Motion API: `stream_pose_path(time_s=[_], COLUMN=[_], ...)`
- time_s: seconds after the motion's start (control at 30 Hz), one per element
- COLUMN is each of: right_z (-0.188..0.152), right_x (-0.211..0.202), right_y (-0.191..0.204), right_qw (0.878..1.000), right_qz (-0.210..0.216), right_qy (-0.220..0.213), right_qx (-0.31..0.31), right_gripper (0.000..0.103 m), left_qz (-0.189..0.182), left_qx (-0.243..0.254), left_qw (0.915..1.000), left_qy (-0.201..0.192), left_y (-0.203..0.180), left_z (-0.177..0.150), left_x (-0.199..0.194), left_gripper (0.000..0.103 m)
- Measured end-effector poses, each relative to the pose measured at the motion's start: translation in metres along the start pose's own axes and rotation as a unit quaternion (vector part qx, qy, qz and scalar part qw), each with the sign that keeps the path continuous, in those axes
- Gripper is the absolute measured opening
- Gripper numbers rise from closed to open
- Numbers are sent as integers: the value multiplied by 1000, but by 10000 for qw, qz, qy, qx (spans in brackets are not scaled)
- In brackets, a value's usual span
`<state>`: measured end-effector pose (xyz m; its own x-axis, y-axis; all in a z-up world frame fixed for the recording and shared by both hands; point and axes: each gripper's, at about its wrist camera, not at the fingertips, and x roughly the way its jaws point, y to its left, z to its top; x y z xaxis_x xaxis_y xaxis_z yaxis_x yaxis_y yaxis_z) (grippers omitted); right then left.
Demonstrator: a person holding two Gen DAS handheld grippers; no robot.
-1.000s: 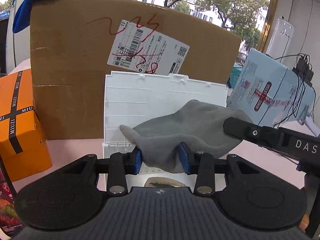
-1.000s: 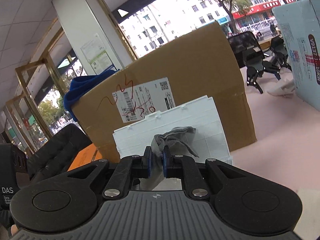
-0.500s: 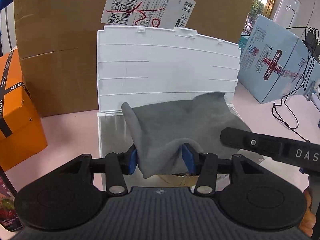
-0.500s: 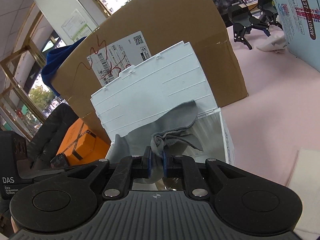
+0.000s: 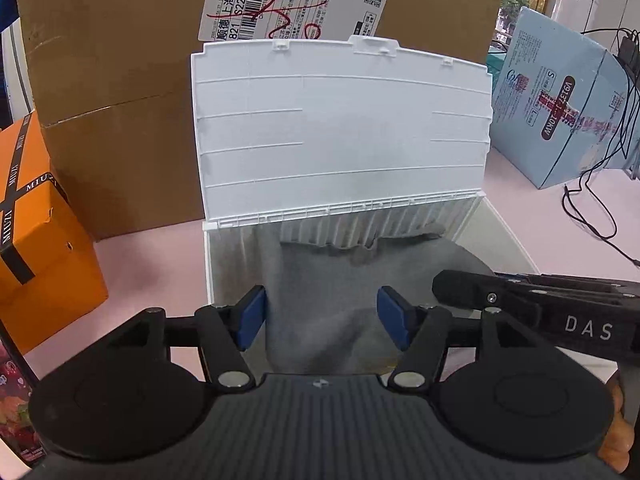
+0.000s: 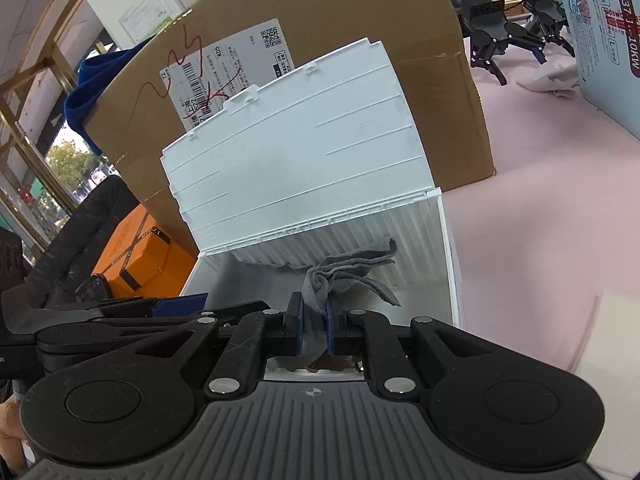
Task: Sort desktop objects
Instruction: 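Lower the grey cloth into the white box and open the left gripper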
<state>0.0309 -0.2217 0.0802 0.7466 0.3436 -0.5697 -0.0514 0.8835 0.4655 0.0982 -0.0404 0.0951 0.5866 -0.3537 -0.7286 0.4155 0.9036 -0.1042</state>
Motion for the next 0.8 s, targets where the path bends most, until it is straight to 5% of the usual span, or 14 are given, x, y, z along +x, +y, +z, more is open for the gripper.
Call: stream_pose_path(time_s=[0.47,0.57,0.67,0.8], right_z=[-2,0,1,3], right_x=[-1,-7,-18,-30], right_y=[5,4,5,7], right_qw=[9997,9999,9989,9961], right_qz=[-129,10,-151,-257], right_qy=[-1,-96,-423,-814], right_qx=[-216,-140,-128,-243], right_gripper=[15,28,64,83], left_qz=[54,63,45,-77], left_qx=[77,-13,-119,-225], left_qw=[10000,9999,9996,9990], left_qy=[-24,-89,-256,-386], left_y=[-5,-3,1,3], left_z=[0,1,1,3], left_x=[0,-3,-10,-18], left_gripper=[68,70,81,86])
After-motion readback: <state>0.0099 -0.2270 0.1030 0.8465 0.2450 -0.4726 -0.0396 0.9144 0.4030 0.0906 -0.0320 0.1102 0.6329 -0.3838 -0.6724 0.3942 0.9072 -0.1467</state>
